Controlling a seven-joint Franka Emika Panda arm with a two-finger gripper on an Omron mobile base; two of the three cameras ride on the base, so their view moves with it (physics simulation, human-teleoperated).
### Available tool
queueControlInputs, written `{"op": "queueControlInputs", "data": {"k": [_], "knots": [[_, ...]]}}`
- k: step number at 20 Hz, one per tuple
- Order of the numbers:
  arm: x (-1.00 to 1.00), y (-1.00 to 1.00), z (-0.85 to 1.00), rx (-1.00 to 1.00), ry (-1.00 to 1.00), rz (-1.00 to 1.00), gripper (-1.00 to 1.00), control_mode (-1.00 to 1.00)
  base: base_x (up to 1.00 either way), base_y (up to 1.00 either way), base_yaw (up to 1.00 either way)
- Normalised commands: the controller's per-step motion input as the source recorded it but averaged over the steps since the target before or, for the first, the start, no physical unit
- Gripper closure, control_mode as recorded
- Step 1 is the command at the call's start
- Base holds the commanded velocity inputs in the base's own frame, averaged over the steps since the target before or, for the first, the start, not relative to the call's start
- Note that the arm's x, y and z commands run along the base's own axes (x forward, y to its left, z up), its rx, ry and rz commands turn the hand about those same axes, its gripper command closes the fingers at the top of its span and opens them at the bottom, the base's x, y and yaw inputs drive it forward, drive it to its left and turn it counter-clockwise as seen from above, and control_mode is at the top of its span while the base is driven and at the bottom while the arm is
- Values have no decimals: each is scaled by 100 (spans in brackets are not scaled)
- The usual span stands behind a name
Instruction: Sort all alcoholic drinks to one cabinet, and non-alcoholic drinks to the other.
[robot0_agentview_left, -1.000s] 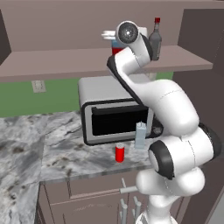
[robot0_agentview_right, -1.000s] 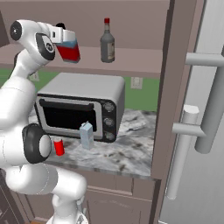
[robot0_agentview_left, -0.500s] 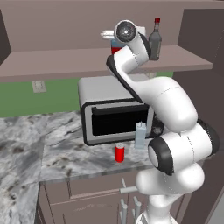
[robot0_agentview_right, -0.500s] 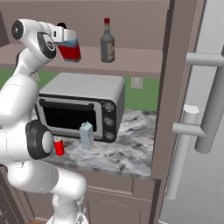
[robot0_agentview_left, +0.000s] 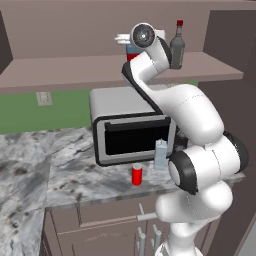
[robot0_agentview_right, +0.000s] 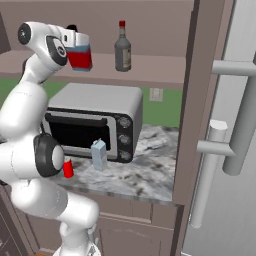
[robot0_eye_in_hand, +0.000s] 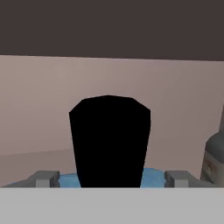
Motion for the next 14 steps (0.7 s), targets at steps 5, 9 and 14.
{"op": "queueControlInputs", "data": {"k": [5,9,14], "knots": [[18,0,0,0,0,0,-100,-100,0,0,0],[18,0,0,0,0,0,-100,-100,0,0,0],[-2,0,0,0,0,0,-100,-100,0,0,0]]}}
